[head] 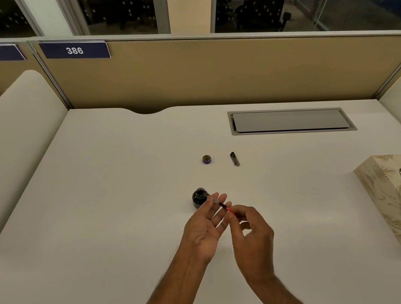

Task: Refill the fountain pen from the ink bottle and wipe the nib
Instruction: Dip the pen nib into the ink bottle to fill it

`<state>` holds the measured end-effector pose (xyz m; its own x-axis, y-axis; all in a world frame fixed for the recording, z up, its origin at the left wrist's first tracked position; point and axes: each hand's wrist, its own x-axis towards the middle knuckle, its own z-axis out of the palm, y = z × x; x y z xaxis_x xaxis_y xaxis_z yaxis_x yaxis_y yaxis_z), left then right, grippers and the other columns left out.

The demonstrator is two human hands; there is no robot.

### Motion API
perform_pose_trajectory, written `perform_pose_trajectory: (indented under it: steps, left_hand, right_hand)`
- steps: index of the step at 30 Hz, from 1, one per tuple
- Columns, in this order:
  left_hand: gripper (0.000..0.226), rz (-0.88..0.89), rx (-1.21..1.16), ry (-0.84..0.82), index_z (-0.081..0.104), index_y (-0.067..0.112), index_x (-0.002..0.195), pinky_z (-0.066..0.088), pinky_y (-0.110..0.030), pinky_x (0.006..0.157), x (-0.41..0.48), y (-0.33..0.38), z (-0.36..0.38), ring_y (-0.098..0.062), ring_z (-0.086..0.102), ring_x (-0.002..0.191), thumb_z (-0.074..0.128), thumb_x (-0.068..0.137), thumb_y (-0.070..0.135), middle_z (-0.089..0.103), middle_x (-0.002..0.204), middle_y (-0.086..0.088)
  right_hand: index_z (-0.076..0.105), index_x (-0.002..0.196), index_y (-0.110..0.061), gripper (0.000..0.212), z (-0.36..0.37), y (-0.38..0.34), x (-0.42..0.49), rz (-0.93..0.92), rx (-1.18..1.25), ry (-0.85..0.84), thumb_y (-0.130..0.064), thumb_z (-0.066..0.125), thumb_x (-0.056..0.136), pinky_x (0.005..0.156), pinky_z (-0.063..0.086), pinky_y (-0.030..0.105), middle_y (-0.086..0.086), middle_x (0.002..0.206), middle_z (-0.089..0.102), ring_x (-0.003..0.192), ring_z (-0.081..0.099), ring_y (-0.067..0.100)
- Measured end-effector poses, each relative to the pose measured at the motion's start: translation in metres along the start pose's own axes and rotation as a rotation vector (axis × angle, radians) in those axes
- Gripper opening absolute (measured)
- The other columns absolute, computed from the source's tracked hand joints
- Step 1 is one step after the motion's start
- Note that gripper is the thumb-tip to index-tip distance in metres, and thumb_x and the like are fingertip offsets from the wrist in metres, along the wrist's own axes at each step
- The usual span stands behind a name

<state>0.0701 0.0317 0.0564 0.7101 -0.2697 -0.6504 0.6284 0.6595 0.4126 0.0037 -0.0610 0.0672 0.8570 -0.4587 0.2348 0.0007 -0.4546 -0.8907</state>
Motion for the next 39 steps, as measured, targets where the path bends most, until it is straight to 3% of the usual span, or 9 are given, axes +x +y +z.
perform_pose_trajectory:
  steps: [3,13,18,23,26,30,35,39]
  left_hand:
    - [0.030,-0.017,-0.014,-0.024,0.066,0.005,0.126,0.053,-0.047,0.102,0.008,0.002,-0.002,-0.026,0.078,0.095,0.059,0.101,0.020,0.077,0.118,-0.013]
    - [0.033,-0.039,-0.091,-0.019,0.064,0.002,0.128,0.051,-0.050,0.103,0.024,0.005,-0.009,-0.026,0.079,0.087,0.061,0.100,0.020,0.078,0.113,-0.014]
    - [0.043,-0.076,-0.134,-0.023,0.059,-0.001,0.136,0.039,-0.062,0.114,0.035,0.004,-0.014,-0.039,0.063,0.124,0.062,0.098,0.021,0.075,0.120,-0.017]
    - [0.046,-0.086,-0.162,-0.031,0.057,-0.002,0.138,0.038,-0.060,0.115,0.041,0.004,-0.016,-0.040,0.059,0.130,0.061,0.099,0.022,0.069,0.131,-0.021]
    - [0.042,-0.082,-0.184,-0.040,0.059,-0.001,0.136,0.037,-0.060,0.116,0.042,0.006,-0.016,-0.039,0.063,0.124,0.060,0.100,0.021,0.073,0.123,-0.020]
    - [0.033,-0.088,-0.200,-0.052,0.065,0.002,0.126,0.039,-0.058,0.115,0.044,0.007,-0.016,-0.032,0.074,0.101,0.061,0.099,0.020,0.077,0.113,-0.018]
    - [0.022,-0.102,-0.201,-0.060,0.067,0.003,0.111,0.041,-0.056,0.114,0.045,0.009,-0.016,-0.032,0.078,0.090,0.061,0.099,0.020,0.078,0.099,-0.018]
    - [0.024,-0.097,-0.168,-0.054,0.068,0.003,0.112,0.048,-0.054,0.107,0.045,0.011,-0.014,-0.033,0.078,0.091,0.062,0.099,0.022,0.077,0.102,-0.019]
  right_hand:
    - [0.070,0.099,-0.019,0.011,0.005,0.004,0.004,-0.019,-0.029,-0.016,-0.010,0.068,0.092,0.068,0.051,0.015,-0.015,0.091,0.070,0.084,0.066,0.008]
    - [0.071,0.101,-0.019,0.015,0.017,0.010,0.020,-0.037,-0.053,-0.054,-0.006,0.068,0.092,0.068,0.049,0.011,-0.015,0.093,0.070,0.088,0.065,0.007]
    - [0.071,0.100,-0.018,0.014,0.023,0.007,0.025,-0.063,-0.043,-0.066,-0.006,0.067,0.093,0.068,0.049,0.012,-0.011,0.091,0.069,0.087,0.065,0.010]
    - [0.071,0.102,-0.021,0.017,0.028,0.006,0.030,-0.055,-0.034,-0.087,-0.007,0.067,0.093,0.072,0.048,0.009,-0.014,0.094,0.068,0.091,0.065,0.006]
    - [0.070,0.102,-0.023,0.018,0.030,0.008,0.034,-0.070,-0.049,-0.101,-0.007,0.066,0.094,0.073,0.049,0.009,-0.017,0.096,0.068,0.093,0.064,0.003]
    - [0.071,0.102,-0.020,0.018,0.033,0.010,0.038,-0.091,-0.050,-0.113,-0.005,0.065,0.094,0.074,0.052,0.016,-0.015,0.098,0.068,0.094,0.065,0.005]
    - [0.071,0.104,-0.016,0.015,0.037,0.011,0.044,-0.089,-0.037,-0.147,-0.006,0.064,0.095,0.074,0.056,0.029,-0.009,0.098,0.069,0.094,0.067,0.012]
    - [0.071,0.101,-0.018,0.016,0.038,0.009,0.049,-0.101,-0.053,-0.164,-0.005,0.063,0.095,0.073,0.054,0.025,-0.011,0.096,0.068,0.091,0.065,0.010]
